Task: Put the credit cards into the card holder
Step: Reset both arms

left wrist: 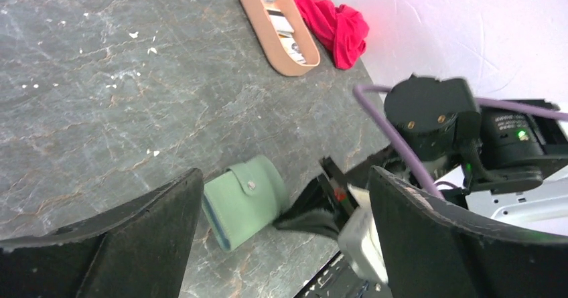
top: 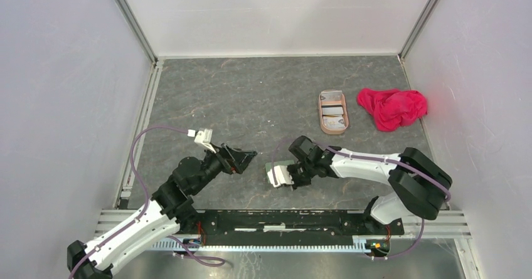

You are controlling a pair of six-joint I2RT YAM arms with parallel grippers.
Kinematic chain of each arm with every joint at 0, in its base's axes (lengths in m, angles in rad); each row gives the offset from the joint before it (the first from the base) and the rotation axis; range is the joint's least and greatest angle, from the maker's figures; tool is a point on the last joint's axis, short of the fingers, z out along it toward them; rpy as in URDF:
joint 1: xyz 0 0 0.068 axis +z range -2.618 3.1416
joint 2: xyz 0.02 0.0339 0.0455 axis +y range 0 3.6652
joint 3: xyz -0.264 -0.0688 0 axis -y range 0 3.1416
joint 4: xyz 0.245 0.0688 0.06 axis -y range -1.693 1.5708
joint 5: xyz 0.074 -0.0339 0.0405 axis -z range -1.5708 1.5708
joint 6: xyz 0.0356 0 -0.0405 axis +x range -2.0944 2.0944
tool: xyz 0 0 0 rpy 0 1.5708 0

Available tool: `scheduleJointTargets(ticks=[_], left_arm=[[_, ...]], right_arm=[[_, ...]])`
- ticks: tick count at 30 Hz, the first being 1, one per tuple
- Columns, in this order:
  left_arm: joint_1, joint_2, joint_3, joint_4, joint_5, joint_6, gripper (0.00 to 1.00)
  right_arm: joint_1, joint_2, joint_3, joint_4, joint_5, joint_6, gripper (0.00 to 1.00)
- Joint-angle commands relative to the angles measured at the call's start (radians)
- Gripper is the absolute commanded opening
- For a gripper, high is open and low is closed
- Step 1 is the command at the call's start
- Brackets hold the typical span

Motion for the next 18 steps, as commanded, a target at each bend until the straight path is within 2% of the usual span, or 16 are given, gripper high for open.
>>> scheduleJointTargets(ticks=[1, 5, 7, 9, 11, 13, 14, 15, 16, 18], left_arm=[[0.004, -0.029, -0.023, -0.026, -0.038, 0.027, 1.00], [0.004, -0.013, 0.000, -0.054, -0.032, 0.042, 1.00], [0.004, 0.004, 0.016, -0.062, -0.017, 0.055, 1.00], [0.004, 0.021, 0.032, -0.063, -0.003, 0.061, 1.00], [0.004, 0.031, 0.062, -0.068, 0.000, 0.067, 1.00], [0.004, 0.035, 0.098, -0.069, 0.000, 0.081, 1.00], [0.004, 0.037, 0.113, -0.092, -0.002, 0.095, 1.00], [0.004, 0.042, 0.148, -0.104, -0.008, 0.109, 1.00], [0.004, 0.054, 0.183, -0.121, -0.016, 0.123, 1.00], [0.007, 0.098, 0.276, -0.173, -0.031, 0.158, 1.00]], right_arm=[[-0.068, 0.056, 0.079, 0.194, 0.249, 0.141, 0.00], [-0.178, 0.102, 0.187, 0.263, 0.413, 0.228, 0.00], [-0.229, 0.100, 0.211, 0.306, 0.423, 0.259, 0.02], [-0.271, 0.091, 0.242, 0.243, 0.284, 0.222, 0.06], [-0.282, 0.070, 0.286, 0.075, 0.115, 0.129, 0.09], [-0.288, 0.000, 0.272, 0.015, 0.071, 0.090, 0.10], [-0.300, -0.053, 0.251, 0.010, 0.057, 0.070, 0.15], [-0.314, -0.127, 0.220, 0.033, 0.074, 0.065, 0.27], [-0.340, -0.200, 0.201, 0.057, 0.102, 0.070, 0.45], [-0.431, -0.316, 0.193, 0.089, 0.097, 0.100, 0.71]])
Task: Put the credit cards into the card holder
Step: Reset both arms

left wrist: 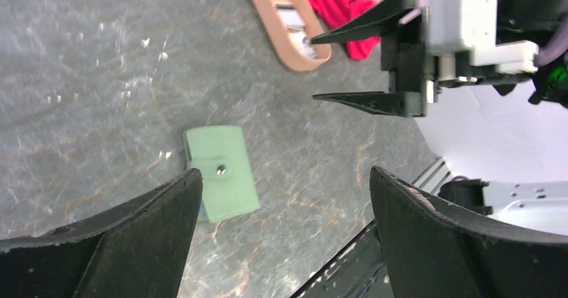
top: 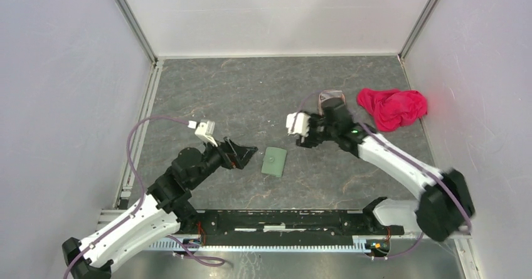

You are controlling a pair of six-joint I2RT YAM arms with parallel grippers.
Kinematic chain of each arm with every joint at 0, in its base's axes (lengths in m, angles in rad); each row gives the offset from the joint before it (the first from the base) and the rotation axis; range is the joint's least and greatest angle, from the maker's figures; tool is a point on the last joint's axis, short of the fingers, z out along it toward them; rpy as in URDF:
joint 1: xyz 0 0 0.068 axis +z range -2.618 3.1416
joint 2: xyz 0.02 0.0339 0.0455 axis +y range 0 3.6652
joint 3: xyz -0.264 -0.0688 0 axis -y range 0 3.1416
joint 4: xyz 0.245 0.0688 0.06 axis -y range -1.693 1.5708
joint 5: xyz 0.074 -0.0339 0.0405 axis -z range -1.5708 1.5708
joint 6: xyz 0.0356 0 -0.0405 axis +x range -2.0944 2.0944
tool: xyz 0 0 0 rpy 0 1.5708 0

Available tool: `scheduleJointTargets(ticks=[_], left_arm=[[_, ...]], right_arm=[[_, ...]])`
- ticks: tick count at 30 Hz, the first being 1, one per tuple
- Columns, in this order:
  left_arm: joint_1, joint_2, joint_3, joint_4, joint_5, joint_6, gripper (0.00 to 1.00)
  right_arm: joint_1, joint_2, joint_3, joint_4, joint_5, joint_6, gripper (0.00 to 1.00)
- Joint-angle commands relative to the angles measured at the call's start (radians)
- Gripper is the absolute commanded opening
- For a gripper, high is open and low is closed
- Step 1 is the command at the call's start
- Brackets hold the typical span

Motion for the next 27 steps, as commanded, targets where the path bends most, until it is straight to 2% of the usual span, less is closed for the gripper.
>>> scheduleJointTargets(ticks=[1, 3, 4, 6, 8, 11, 18, 27], left_arm=[[0.007, 0.087, 0.222, -0.071, -0.032, 0.129, 1.00], [0.010, 0.160, 0.340, -0.140, -0.031, 0.167, 1.00], [0.012, 0.196, 0.395, -0.168, -0.031, 0.186, 1.00], [0.019, 0.258, 0.497, -0.216, -0.035, 0.218, 1.00], [0.033, 0.309, 0.594, -0.266, -0.034, 0.242, 1.00], [0.059, 0.355, 0.687, -0.298, 0.001, 0.254, 1.00], [0.064, 0.376, 0.721, -0.295, 0.075, 0.237, 1.00], [0.064, 0.311, 0.679, -0.297, 0.083, 0.251, 1.00]], right_arm=[[-0.183, -0.266, 0.017, 0.000, -0.080, 0.011, 0.83], [-0.303, -0.277, 0.128, -0.087, -0.161, 0.054, 0.96], [-0.377, -0.287, 0.158, -0.096, -0.233, 0.099, 0.98], [-0.506, -0.321, 0.204, -0.069, -0.363, 0.215, 0.98], [-0.576, -0.345, 0.243, 0.001, -0.305, 0.430, 0.98], [-0.587, -0.368, 0.315, -0.006, -0.137, 0.612, 0.98], [-0.592, -0.399, 0.380, -0.044, -0.206, 0.665, 0.98], [-0.599, -0.396, 0.394, -0.037, -0.250, 0.665, 0.98]])
